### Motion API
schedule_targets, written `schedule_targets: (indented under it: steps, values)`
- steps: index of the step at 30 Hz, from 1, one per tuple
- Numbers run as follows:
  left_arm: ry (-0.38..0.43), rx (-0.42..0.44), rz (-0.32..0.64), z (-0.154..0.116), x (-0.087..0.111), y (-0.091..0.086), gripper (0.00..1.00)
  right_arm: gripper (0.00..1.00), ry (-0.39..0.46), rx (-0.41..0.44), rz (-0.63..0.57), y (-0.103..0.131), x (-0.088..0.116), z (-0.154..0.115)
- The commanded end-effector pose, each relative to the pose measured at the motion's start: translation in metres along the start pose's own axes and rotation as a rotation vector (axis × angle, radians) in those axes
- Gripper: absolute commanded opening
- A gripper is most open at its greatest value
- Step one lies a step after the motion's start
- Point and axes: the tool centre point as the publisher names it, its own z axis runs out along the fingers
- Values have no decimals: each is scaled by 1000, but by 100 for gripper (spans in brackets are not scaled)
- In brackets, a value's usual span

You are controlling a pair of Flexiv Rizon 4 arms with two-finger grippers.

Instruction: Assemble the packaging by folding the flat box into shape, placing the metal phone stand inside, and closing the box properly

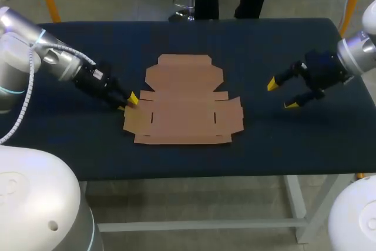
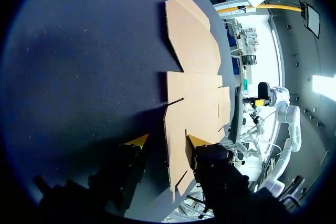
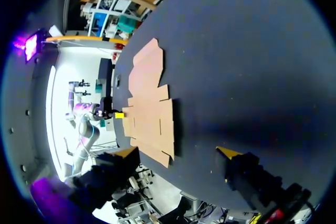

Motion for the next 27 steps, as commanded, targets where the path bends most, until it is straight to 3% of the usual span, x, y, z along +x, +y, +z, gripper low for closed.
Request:
schedule_targets:
  steps: [1,2,18,27]
  values:
    - [-26,57,-19,2,6,14,10,100,4,5,0,0,-1,1]
    - [-25,55,-19,3,6,15,0,100,5,6,-1,0,-1,1]
    - [2,22,15,3,14,34,0,100,12,4,-4,-4,-3,0]
    - [22,48,-16,7,11,35,0,100,14,4,-4,-7,-4,0]
